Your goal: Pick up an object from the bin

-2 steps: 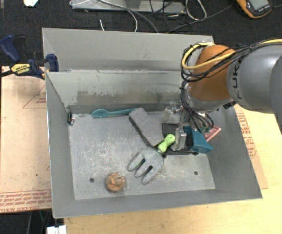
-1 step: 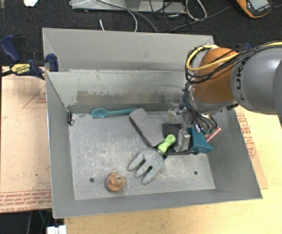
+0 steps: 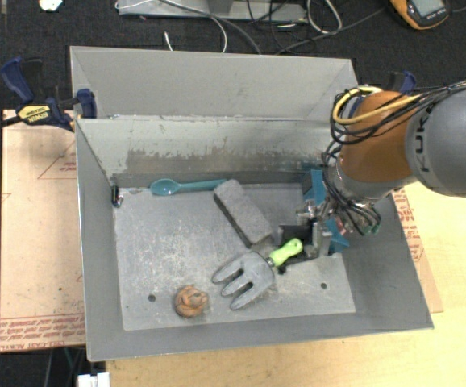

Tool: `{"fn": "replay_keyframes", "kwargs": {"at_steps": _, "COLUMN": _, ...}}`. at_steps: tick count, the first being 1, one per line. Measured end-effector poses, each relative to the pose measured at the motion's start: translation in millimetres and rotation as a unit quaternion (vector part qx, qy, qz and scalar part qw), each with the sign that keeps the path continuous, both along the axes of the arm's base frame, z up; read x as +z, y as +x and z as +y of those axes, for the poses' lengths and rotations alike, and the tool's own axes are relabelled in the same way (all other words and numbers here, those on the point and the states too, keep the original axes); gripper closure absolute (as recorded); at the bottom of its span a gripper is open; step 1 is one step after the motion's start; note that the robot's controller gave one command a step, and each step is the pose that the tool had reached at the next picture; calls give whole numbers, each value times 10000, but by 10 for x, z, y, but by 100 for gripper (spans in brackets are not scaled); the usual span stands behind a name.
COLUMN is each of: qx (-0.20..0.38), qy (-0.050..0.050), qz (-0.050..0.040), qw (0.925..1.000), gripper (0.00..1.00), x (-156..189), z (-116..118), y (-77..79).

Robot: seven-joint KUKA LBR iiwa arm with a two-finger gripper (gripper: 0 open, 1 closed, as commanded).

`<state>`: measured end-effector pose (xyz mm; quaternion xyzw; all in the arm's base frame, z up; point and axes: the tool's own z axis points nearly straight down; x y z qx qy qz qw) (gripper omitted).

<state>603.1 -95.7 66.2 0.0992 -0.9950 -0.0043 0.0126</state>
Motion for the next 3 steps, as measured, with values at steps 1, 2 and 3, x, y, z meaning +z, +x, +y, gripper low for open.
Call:
{"fn": "replay_keyframes", "kwargs": {"at_steps": 1, "qx": 2, "qy": 0, "qz": 0, "qw": 10000, "gripper": 100, "x": 0, "z": 1, "y": 0}}
{"fn": "replay_keyframes", "kwargs": {"at_steps": 2, "qx": 267, "qy": 30, "qz": -22, "qw": 9996, "gripper": 100, "x": 615, "z": -245, "y": -47}}
{"fn": "replay_keyframes", "kwargs": {"at_steps": 3, "qx": 688, "qy": 45, "qz": -11, "qw": 9976, "gripper": 100, "x": 1415, "z": -78, "y": 492}}
